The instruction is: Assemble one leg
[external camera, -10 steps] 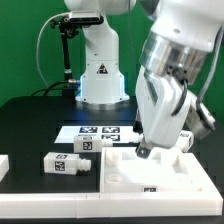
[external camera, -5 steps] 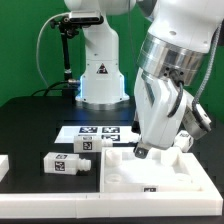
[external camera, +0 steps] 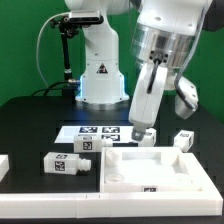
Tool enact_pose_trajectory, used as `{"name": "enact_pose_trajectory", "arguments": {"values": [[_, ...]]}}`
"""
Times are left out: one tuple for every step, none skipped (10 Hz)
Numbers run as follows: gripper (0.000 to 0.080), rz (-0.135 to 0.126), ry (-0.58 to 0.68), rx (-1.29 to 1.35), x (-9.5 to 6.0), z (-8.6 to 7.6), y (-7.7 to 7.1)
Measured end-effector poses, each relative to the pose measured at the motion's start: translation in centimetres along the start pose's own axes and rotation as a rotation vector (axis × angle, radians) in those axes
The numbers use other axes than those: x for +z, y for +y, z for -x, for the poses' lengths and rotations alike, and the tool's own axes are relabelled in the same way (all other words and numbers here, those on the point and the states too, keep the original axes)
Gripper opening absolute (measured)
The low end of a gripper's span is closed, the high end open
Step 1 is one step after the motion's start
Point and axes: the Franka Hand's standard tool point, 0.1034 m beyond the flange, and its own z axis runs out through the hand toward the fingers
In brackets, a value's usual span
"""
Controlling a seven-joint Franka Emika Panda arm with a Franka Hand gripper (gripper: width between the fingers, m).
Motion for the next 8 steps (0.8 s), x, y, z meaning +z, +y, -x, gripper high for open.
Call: {"name": "enact_pose_trajectory", "arguments": {"values": [[0.0649,-0.009,0.002,-0.005,0.0,0.2,-0.5],[0.0649,-0.01,0.002,-0.008,0.1,0.3,-0.5],[0.0649,-0.009,0.003,-0.008,0.1,0.3,-0.5],[0.0649,-0.009,0.004,-0.005,0.1,0.3,-0.5],[0.0649,-0.01,0.011,-0.109,0.2,0.5,-0.2],[0.0649,-0.023,0.01,-0.136,0.4,1.3,0.3],[0.0649,-0.03,0.02,-0.153,0.6,2.1,1.1],[0.0649,-0.029,0.029,-0.171,0.7,3.1,1.8]]}}
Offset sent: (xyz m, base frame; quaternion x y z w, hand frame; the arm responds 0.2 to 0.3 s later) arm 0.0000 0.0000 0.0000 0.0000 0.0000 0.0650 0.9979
